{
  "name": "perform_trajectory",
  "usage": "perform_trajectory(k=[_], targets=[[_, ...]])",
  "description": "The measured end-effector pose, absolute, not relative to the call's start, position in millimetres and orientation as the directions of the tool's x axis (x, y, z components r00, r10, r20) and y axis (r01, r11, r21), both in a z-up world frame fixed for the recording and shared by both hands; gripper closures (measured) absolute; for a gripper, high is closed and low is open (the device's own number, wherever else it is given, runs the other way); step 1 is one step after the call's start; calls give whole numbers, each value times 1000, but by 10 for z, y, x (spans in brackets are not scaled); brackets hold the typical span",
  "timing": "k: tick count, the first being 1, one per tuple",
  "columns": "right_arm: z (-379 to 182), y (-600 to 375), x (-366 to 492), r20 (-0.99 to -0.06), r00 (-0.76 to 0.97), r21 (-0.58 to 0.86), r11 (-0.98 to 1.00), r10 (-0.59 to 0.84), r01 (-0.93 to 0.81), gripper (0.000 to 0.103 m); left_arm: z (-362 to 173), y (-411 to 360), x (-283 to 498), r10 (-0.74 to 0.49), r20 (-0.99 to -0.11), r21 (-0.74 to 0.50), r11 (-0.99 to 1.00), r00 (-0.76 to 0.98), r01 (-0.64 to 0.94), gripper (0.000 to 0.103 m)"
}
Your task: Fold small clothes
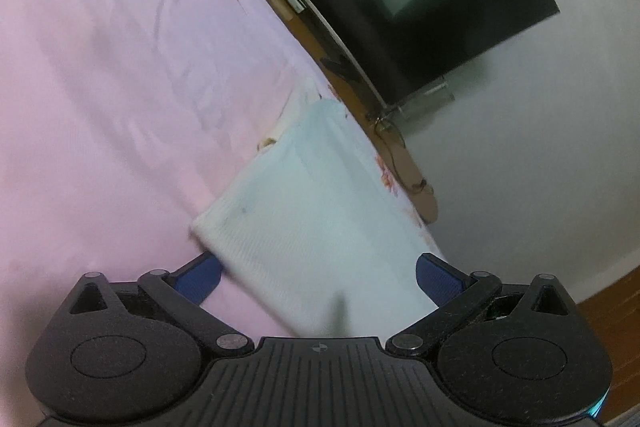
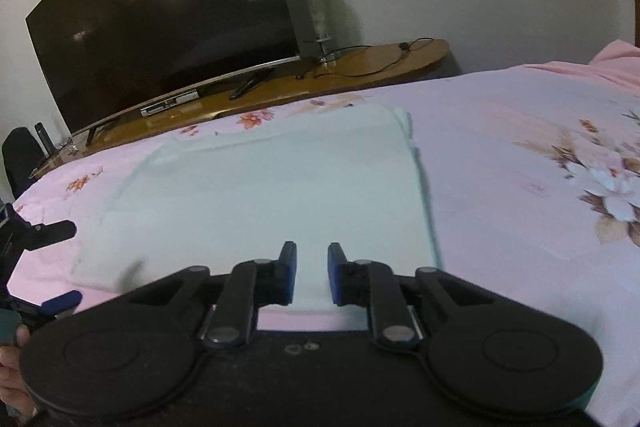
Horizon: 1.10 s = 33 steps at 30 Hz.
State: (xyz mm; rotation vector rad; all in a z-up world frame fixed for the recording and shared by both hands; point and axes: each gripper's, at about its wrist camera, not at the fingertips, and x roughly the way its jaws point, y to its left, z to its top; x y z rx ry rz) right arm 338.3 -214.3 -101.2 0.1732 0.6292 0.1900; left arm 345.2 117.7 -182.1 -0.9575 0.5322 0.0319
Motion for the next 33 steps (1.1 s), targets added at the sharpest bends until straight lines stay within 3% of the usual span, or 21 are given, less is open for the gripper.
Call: perform_trajectory(k=[2, 12, 16, 17, 18, 20, 21, 28, 33], targets=[[-1015, -2064, 3454, -567, 789, 217, 967, 236, -134, 86, -1896, 1169, 3503, -205, -450, -787, 552, 869, -277, 31], [-1012, -1804, 3710, -561, 776, 223, 955, 289, -194, 86, -1982, 1013, 3676, -109, -417, -801, 513, 902, -309, 31], [-1005, -1705, 3899, -564, 770, 212, 953, 299, -214, 92, -1991, 1057, 3637, -114, -403, -816, 494, 908, -300, 32], [-1007, -1681, 3940, -563, 768, 214, 952, 304, -219, 92, -1995, 1049, 3609, -120, -401, -817, 494, 908, -296, 43], [-1009, -1658, 3988, -561, 767, 217, 950, 311, -226, 93, -2019, 1074, 3635, -135, -406, -818, 494, 904, -294, 63], [-1018, -1606, 4091, -562, 764, 217, 948, 317, -234, 93, -2155, 1170, 3746, -180, -429, -831, 462, 885, -309, 86], [-1027, -1579, 4141, -562, 763, 217, 947, 319, -236, 93, -2212, 1202, 3771, -183, -434, -835, 450, 882, -318, 93], [-1154, -1408, 4304, -578, 737, 235, 936, 351, -261, 94, -2231, 1249, 3716, -214, -386, -852, 457, 897, -257, 96], [-1254, -1377, 4328, -566, 725, 286, 918, 393, -275, 94, -2202, 1281, 3756, -192, -416, -826, 489, 889, -281, 95]])
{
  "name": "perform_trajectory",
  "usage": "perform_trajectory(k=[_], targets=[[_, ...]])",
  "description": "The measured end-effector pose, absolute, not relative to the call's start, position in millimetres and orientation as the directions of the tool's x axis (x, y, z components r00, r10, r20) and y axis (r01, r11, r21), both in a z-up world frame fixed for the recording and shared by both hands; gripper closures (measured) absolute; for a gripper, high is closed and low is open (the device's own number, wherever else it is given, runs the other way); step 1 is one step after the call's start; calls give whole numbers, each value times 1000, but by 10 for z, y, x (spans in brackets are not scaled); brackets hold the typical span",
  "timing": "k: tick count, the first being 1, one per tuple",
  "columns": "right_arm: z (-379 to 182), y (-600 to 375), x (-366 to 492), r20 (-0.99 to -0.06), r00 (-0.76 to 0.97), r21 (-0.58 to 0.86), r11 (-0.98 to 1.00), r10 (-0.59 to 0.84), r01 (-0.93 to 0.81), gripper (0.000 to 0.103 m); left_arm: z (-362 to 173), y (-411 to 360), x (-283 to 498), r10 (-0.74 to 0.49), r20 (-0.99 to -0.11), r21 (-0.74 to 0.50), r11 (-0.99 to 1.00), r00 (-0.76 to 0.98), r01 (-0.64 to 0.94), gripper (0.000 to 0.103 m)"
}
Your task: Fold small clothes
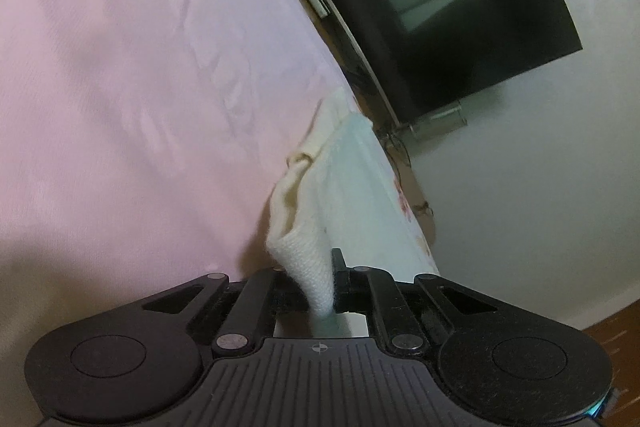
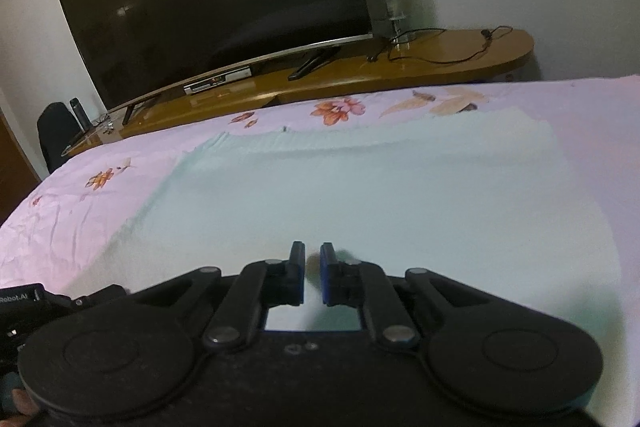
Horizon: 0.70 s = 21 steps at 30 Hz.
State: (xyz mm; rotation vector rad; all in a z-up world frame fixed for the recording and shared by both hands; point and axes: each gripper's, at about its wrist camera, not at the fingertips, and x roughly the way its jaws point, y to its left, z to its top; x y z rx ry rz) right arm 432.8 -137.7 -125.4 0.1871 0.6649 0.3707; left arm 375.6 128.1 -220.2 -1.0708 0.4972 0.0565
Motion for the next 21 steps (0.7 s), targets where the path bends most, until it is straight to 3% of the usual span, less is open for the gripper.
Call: perform_trajectory(k=[3, 4, 11, 15, 21], targets=[[-1287, -1361, 4342, -571, 724, 282, 921, 387, -269, 96, -2209, 1252, 3802, -178, -426, -812, 508, 887, -288, 95], [-1330, -1349, 4370, -597, 713, 270, 929, 367, -252, 102, -2206, 1249, 3815, -173, -430, -808, 512, 886, -292, 95], [-1395, -1463, 4397, -606, 688, 337, 912, 399, -233, 103, -2016, 1236, 3765, -173, -408, -773, 588, 896, -238, 96], [-1443, -1511, 4398, -592, 688, 380, 898, 419, -220, 103, -1594, 1057, 3855, -197, -380, -661, 742, 904, -116, 96], [-1489, -1661, 4421, -568, 682, 496, 853, 461, -163, 103, -977, 526, 4142, -329, -386, -470, 874, 862, 123, 96]])
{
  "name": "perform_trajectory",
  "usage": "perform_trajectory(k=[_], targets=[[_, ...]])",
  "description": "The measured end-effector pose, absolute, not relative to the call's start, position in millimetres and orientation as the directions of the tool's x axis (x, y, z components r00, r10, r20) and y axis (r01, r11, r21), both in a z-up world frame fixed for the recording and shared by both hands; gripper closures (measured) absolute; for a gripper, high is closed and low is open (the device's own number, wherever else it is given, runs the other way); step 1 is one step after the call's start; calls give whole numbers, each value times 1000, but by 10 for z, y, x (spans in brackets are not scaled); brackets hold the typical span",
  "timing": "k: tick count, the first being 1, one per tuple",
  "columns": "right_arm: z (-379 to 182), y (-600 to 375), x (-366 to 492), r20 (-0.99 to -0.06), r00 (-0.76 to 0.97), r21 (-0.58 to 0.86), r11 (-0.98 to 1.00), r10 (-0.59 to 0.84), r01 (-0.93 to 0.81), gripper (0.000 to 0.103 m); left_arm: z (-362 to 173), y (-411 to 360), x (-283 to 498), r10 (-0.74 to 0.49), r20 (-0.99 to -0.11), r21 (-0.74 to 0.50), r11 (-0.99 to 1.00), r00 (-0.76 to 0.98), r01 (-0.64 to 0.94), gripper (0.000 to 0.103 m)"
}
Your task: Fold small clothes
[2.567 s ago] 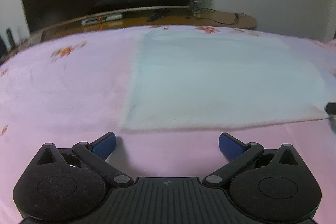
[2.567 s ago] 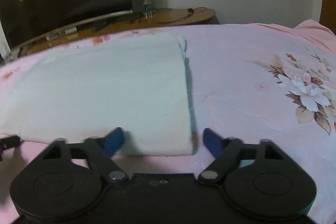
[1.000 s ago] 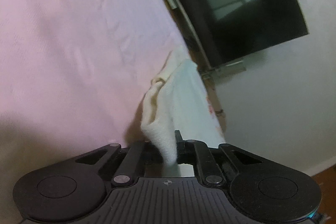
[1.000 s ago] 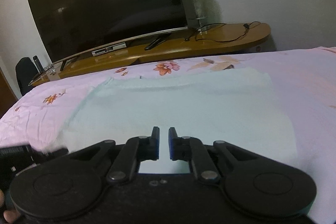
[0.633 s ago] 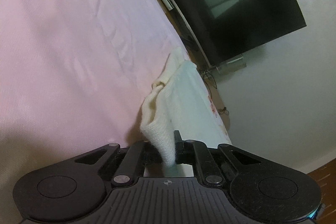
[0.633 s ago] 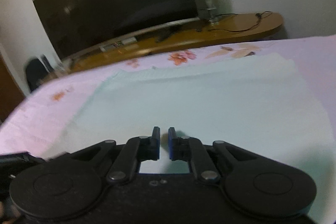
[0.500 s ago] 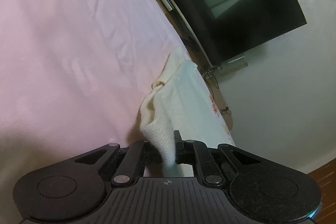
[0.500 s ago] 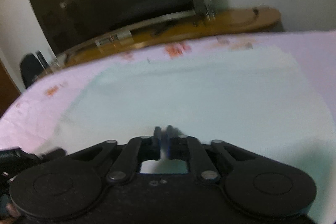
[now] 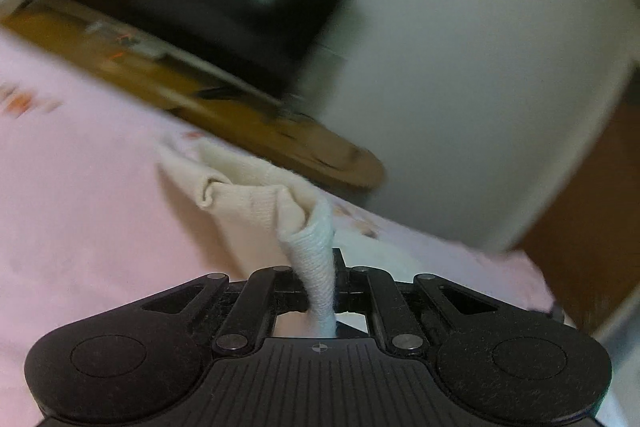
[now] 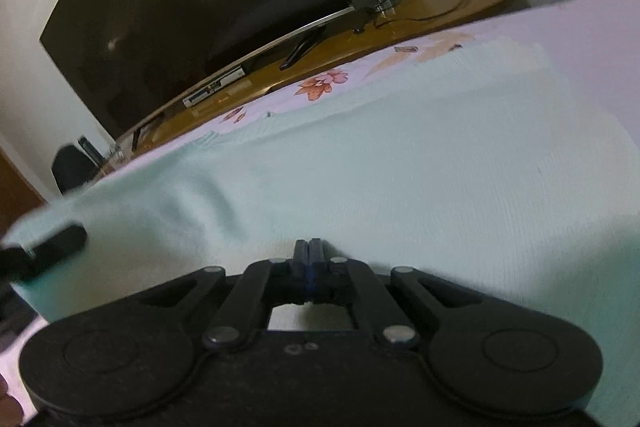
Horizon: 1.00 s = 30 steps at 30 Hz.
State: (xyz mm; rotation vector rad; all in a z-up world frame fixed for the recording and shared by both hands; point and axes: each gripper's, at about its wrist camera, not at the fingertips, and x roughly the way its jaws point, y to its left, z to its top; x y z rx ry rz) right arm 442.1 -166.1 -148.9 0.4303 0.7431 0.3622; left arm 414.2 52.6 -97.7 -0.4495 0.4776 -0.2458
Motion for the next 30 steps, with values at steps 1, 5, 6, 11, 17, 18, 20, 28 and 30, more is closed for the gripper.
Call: perform_trajectory(k=[1, 5, 6, 11, 17, 18, 20, 28, 30], targets=[[-1477, -1731, 4411, -558, 686, 526, 839, 466, -141, 103, -914, 412, 4180, -347, -398, -436, 886, 849, 158, 96], [-1355, -2308, 4188, -482, 773, 627, 778, 413, -25, 100, -814, -129, 4291, -415, -457, -326, 901, 787, 286, 96], [-1316, -2478, 4113, -471, 792, 632, 775, 389, -5, 100, -823, -274, 4329, -434, -471, -314, 896, 768, 314, 96], [-1146, -3312, 3715, -448, 849, 636, 767, 280, 82, 96, -1023, -985, 4390, -518, -550, -296, 855, 655, 426, 96], [-1141, -3931, 3278, -464, 860, 635, 756, 211, 158, 81, -1241, -1560, 4242, -481, -643, -203, 857, 596, 473, 37], [-1168, -3976, 3245, -471, 858, 635, 754, 204, 169, 81, -1188, -1528, 4150, -512, -610, -220, 843, 605, 491, 30], [-1216, -4029, 3208, -480, 852, 643, 744, 208, 180, 81, -1084, -1394, 4053, -556, -555, -270, 824, 619, 498, 30], [-1179, -3712, 3577, -464, 831, 651, 755, 307, 84, 70, -989, -241, 4345, -365, -534, -326, 921, 762, 213, 30], [-1153, -3520, 3747, -470, 821, 632, 773, 323, 57, 70, -1022, -42, 4488, -330, -545, -332, 929, 771, 163, 30]])
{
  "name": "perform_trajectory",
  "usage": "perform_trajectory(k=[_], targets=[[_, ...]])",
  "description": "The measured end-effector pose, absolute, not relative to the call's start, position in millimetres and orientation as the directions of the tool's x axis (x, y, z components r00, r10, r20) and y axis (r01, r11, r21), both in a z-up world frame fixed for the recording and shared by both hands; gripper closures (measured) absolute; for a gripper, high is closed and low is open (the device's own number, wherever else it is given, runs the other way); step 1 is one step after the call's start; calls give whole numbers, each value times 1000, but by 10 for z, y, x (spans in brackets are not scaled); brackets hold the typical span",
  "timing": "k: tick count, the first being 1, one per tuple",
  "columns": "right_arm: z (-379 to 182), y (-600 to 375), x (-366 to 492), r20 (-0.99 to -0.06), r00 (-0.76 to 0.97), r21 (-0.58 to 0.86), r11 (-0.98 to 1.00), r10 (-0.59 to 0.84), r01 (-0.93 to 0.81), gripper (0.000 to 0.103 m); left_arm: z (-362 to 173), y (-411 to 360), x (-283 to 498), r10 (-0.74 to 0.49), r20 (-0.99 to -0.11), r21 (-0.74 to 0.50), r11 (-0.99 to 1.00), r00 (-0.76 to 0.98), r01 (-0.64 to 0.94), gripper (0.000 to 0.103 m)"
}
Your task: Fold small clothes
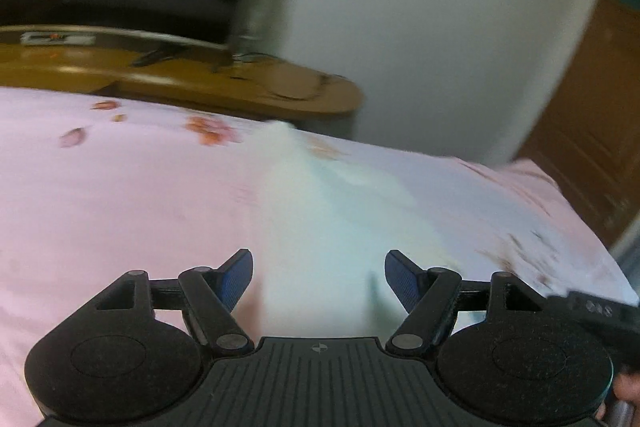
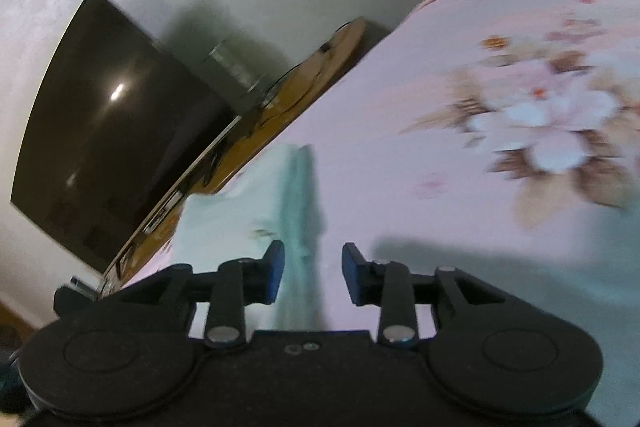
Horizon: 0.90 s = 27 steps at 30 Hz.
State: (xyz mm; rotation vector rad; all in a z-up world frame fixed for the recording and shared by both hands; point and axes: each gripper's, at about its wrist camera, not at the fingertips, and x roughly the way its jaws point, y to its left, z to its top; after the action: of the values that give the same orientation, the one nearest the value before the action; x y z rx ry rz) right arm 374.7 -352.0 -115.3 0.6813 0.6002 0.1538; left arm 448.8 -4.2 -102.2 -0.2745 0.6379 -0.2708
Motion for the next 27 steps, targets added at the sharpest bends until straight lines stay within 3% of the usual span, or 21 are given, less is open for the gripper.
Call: perform_trajectory(k=[8, 10, 12, 16, 21, 25, 26, 27], targets=[[-1172, -3133, 4415, -525, 794, 550, 834, 306, 42, 62, -1280, -93, 4941, -306, -632, -305, 943, 712, 134, 30], [-1194, -3076, 4466, -536, 787, 523, 852, 306, 25, 80, -1348, -124, 4926, -286, -653, -274, 952, 702, 132, 30], [-1241, -3025, 4428, -569, 780, 448, 893, 261, 28, 84, -1397, -202, 5003, -279, -659, -263, 955, 698, 134, 25], [-1257, -3057, 4459, -571, 776, 465, 884, 266, 39, 81, -1189, -223, 5004, -254, -629, -241, 962, 735, 127, 26], [-971, -3085, 4475, -494, 840, 418, 909, 227, 0, 76, -1071, -253, 5328, -242, -594, -217, 967, 768, 137, 26], [-943, -3019, 4778, -508, 837, 361, 933, 204, -9, 60, -1123, -306, 5618, -221, -609, -188, 973, 762, 132, 26], [-969, -2991, 4869, -526, 824, 347, 938, 210, -17, 60, -1176, -326, 5698, -211, -627, -174, 976, 749, 130, 25], [-1008, -2955, 4964, -556, 804, 330, 944, 210, -19, 59, -1241, -343, 5755, -201, -647, -158, 979, 736, 128, 15]])
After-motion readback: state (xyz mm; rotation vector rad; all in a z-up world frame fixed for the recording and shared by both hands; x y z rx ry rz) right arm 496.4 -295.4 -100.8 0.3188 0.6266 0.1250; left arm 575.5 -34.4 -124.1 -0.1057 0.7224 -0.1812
